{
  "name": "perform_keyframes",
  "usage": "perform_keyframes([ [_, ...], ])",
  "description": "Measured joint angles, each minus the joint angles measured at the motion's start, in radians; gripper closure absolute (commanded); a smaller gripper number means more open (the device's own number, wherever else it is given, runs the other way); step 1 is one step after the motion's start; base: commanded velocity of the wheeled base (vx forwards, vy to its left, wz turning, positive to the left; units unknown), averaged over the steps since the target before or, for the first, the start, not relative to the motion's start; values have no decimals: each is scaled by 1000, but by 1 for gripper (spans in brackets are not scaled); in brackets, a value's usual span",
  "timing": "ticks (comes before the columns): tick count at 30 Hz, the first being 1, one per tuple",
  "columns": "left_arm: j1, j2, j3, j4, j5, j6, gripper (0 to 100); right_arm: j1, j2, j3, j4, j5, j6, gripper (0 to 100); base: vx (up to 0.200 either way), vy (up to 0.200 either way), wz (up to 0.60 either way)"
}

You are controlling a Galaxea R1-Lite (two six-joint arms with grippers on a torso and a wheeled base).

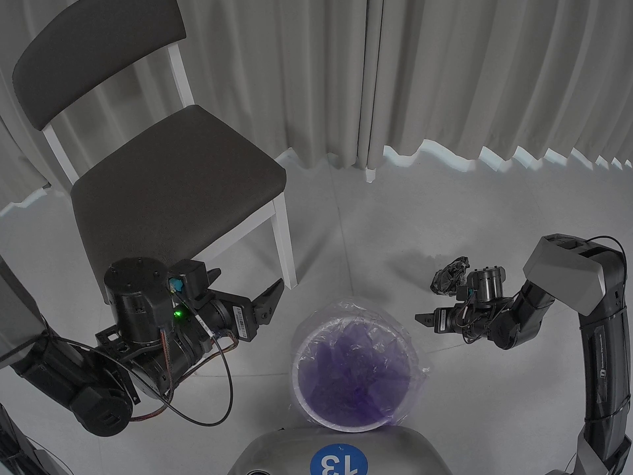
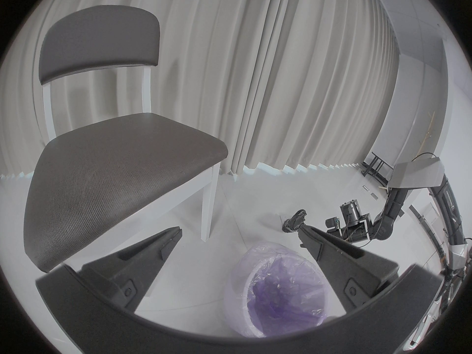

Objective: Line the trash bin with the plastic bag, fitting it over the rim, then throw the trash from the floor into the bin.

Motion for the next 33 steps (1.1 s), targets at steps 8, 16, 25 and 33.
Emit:
perform_keyframes([
  [8,-4,0,3,-6,-1,2,0,-49,21,-55,-8,-11,1,0,0,0,0],
  [16,-15,2,-1,-104,-10,4,0,-91,15,-76,-7,-14,8,0,0,0,0],
  [25,-9,39,0,-155,-4,0,0,-117,1,-87,-8,-14,8,0,156,156,0],
  [33,-10,37,16,-151,-11,2,0,-138,-13,-99,-8,-16,7,0,50,50,0],
])
